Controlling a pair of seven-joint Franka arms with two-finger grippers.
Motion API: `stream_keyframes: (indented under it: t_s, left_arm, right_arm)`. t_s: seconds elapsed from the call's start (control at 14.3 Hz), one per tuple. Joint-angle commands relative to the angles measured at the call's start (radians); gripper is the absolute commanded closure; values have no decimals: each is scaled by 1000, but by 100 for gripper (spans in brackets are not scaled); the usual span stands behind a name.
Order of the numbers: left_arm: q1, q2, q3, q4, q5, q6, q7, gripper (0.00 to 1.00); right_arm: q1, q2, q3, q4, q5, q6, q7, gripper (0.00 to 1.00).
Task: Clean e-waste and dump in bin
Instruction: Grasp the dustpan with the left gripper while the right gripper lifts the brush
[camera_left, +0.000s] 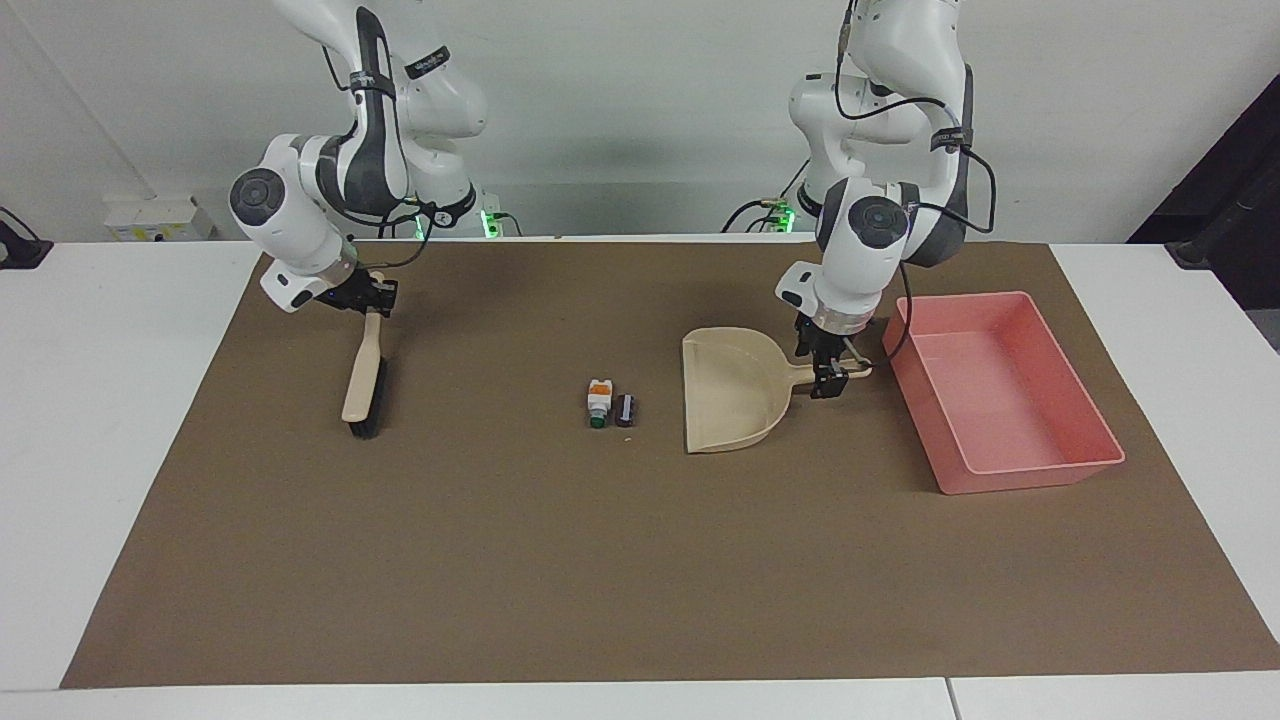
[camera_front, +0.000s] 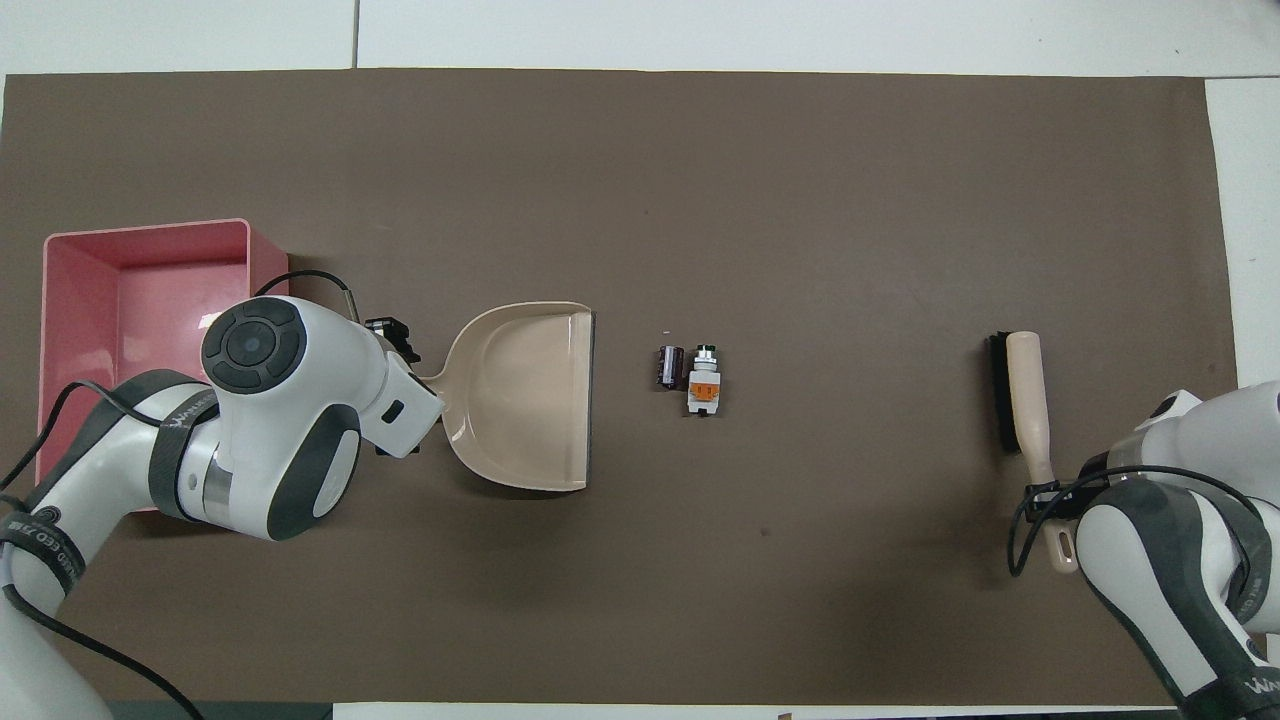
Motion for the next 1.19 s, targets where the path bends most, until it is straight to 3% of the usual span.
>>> stream_keyframes:
  t_s: [0.0, 0.07, 0.14, 0.28, 0.63, 0.77, 0.98, 1.12]
  left_arm:
    - [-23, -14, 15, -10, 6, 27, -53, 57]
    - [-23, -13, 15, -6, 6, 29, -54, 81]
    - [-23, -13, 15, -9, 6, 27, -53, 90]
    - [-23, -14, 15, -3, 6, 18, -44, 96]
    - [-12, -14, 15, 104, 12, -121, -39, 100]
    - [-12, -7, 15, 143, 82, -157, -39, 100]
    - [-29, 1, 15, 155, 94, -187, -39, 100]
    - [-38, 62, 14, 236, 133, -250, -36, 100]
  right_arm:
    - [10, 31, 10, 64, 14, -16, -20, 100]
    - [23, 40, 10, 94, 12, -45, -20, 100]
    - [36, 49, 11, 115, 12, -68, -20, 100]
    - [84, 63, 11, 186, 11, -147, -19, 100]
    - [239, 114, 15, 353, 17, -346, 39, 100]
    - [303, 120, 16, 361, 20, -350, 98, 100]
    - [346, 114, 15, 352, 107, -384, 167, 100]
    - [403, 108, 16, 335, 107, -370, 286, 100]
